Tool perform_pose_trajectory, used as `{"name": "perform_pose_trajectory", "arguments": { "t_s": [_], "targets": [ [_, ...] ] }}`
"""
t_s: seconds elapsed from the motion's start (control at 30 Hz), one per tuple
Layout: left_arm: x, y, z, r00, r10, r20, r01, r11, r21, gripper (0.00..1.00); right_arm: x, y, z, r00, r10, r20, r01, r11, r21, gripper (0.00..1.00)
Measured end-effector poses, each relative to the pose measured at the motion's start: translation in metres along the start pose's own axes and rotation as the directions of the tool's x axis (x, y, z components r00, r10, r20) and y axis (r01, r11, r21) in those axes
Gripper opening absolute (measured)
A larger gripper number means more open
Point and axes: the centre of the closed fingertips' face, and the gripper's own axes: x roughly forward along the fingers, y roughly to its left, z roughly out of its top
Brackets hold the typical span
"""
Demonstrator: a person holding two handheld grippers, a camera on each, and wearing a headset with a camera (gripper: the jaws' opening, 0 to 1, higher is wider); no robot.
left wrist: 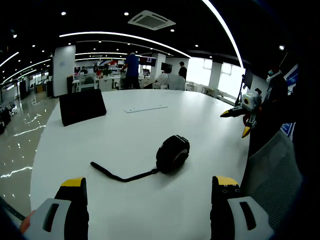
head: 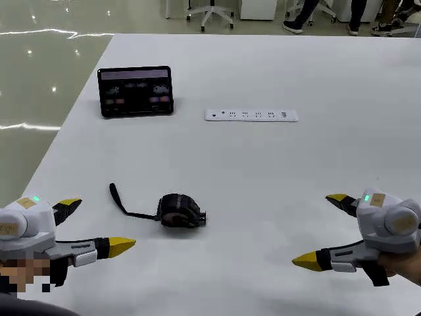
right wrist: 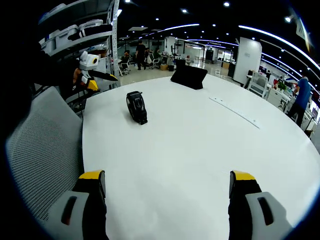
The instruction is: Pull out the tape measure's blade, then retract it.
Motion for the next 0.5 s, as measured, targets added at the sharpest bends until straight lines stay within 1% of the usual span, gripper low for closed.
{"name": "perform_pose_trajectory", "arguments": {
  "t_s": [0.07,0.13,0.17,0.2,0.3,0.33,0.4,0.47,0.5],
  "targets": [
    [-0.003,0.0,-0.001,1.0,0.0,0.003,0.0,1.0,0.004,1.0,-0.005,-0.001,-0.007,0.9999,-0.011,-0.005,0.011,1.0,0.002,1.0],
    [-0.008,-0.001,0.0,1.0,0.0,0.005,0.0,1.0,0.011,1.0,-0.011,-0.002,-0.016,0.9997,-0.019,-0.016,0.019,1.0,0.021,1.0],
    [-0.01,0.0,0.0,0.9999,0.003,0.013,-0.003,1.0,0.011,1.0,-0.015,-0.002,-0.02,0.9996,-0.022,-0.017,0.023,0.999,0.026,1.0],
    [-0.012,0.001,0.001,0.9998,0.01,0.019,-0.011,1.0,0.014,1.0,-0.017,-0.002,-0.021,0.9995,-0.026,-0.019,0.026,0.999,0.029,1.0],
    [-0.015,0.002,0.001,0.9995,0.01,0.03,-0.01,1.0,0.004,1.0,-0.024,-0.003,-0.029,0.9988,-0.04,-0.029,0.041,0.998,0.038,1.0],
    [-0.015,0.002,0.001,0.9996,0.009,0.027,-0.01,1.0,0.005,1.0,-0.026,-0.005,-0.034,0.9986,-0.043,-0.031,0.045,0.998,0.045,1.0],
    [-0.017,0.0,0.0,0.9996,0.009,0.025,-0.009,1.0,0.006,1.0,-0.029,-0.006,-0.036,0.9983,-0.05,-0.031,0.052,0.997,0.054,1.0],
    [-0.017,-0.001,-0.002,0.9999,0.002,0.013,-0.002,1.0,0.005,1.0,-0.032,-0.007,-0.037,0.9978,-0.058,-0.032,0.06,0.996,0.062,1.0],
    [-0.017,-0.001,-0.005,1.0,0.006,0.0,-0.006,1.0,0.015,1.0,-0.033,-0.007,-0.038,0.9976,-0.061,-0.034,0.063,0.996,0.066,1.0]
  ]
}}
